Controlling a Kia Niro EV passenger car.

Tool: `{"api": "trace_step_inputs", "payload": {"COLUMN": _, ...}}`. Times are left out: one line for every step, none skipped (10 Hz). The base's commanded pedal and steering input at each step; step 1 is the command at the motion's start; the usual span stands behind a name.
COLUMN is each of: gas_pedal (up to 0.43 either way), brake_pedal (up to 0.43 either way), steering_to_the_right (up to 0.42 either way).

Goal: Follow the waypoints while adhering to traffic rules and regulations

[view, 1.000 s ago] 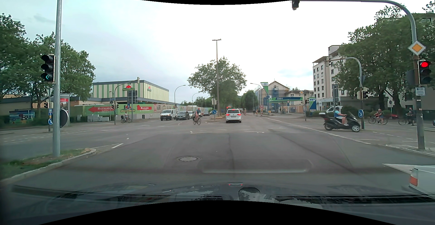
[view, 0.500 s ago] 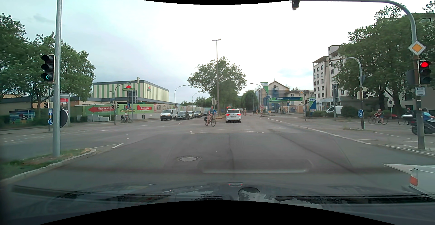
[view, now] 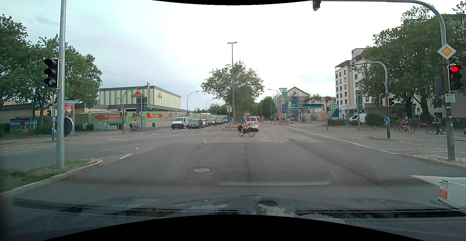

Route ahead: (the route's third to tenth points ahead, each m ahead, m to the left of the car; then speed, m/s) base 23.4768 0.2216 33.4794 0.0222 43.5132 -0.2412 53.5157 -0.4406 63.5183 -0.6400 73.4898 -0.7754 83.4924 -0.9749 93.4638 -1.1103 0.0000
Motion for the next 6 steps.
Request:
{"api": "trace_step_inputs", "payload": {"gas_pedal": 0.000, "brake_pedal": 0.262, "steering_to_the_right": 0.001}}
{"api": "trace_step_inputs", "payload": {"gas_pedal": 0.000, "brake_pedal": 0.262, "steering_to_the_right": 0.002}}
{"api": "trace_step_inputs", "payload": {"gas_pedal": 0.000, "brake_pedal": 0.262, "steering_to_the_right": 0.002}}
{"api": "trace_step_inputs", "payload": {"gas_pedal": 0.000, "brake_pedal": 0.262, "steering_to_the_right": 0.002}}
{"api": "trace_step_inputs", "payload": {"gas_pedal": 0.000, "brake_pedal": 0.262, "steering_to_the_right": 0.002}}
{"api": "trace_step_inputs", "payload": {"gas_pedal": 0.000, "brake_pedal": 0.262, "steering_to_the_right": 0.002}}
